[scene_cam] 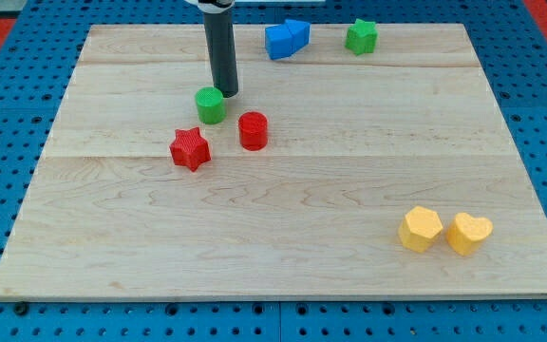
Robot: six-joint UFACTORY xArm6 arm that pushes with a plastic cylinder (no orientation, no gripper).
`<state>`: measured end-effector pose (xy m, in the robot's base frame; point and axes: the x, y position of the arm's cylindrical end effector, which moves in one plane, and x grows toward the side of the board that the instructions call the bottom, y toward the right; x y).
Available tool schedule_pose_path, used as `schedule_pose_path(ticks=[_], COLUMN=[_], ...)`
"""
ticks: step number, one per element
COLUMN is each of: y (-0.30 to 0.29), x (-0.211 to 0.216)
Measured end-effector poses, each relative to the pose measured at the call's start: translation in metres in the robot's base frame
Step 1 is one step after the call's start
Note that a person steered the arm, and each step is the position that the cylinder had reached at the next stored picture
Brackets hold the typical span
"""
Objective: Slightly touch the blue cube and blue triangle
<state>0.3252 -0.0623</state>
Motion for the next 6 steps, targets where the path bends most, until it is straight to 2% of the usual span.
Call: schedule_pose_path(ticks=[2,3,4,5,6], y=[-0.041,0.012,0.056,0.074,0.118], x=[-0.091,-0.12,-0.13,-0.132,-0.131])
